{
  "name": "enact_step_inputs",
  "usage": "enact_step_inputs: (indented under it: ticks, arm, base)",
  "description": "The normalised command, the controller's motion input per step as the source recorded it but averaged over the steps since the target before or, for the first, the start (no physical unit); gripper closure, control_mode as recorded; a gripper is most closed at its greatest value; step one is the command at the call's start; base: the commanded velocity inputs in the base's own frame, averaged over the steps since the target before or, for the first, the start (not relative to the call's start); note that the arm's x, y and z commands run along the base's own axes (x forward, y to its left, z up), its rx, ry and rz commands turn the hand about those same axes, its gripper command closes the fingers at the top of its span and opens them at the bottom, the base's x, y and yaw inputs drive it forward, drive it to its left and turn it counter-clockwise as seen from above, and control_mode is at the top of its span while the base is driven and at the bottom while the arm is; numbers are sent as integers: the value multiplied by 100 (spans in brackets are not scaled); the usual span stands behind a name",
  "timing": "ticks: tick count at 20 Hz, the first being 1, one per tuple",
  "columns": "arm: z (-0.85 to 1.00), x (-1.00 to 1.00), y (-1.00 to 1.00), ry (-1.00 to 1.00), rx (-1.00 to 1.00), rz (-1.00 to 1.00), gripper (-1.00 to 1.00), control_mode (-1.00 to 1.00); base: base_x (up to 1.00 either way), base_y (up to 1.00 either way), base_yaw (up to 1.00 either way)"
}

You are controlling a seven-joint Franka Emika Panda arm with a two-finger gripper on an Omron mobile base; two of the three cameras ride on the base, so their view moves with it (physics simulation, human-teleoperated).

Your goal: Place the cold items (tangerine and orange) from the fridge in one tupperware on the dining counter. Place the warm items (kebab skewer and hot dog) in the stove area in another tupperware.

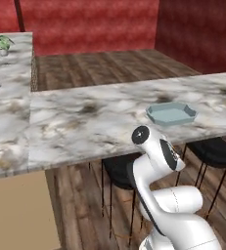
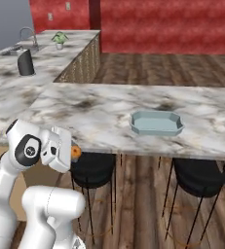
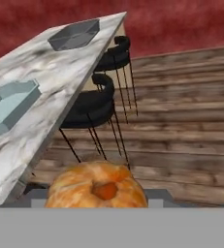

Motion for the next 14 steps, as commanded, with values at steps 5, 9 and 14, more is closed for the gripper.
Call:
enact_step_inputs:
  ticks: [5, 9, 14]
  arm:
    - [0, 0, 0, 0, 0, 0, 100, 100]
    - [0, 0, 0, 0, 0, 0, 100, 100]
    - [0, 0, 0, 0, 0, 0, 100, 100]
  base:
    - [30, -100, -2]
    - [39, -100, -3]
    - [51, -100, -1]
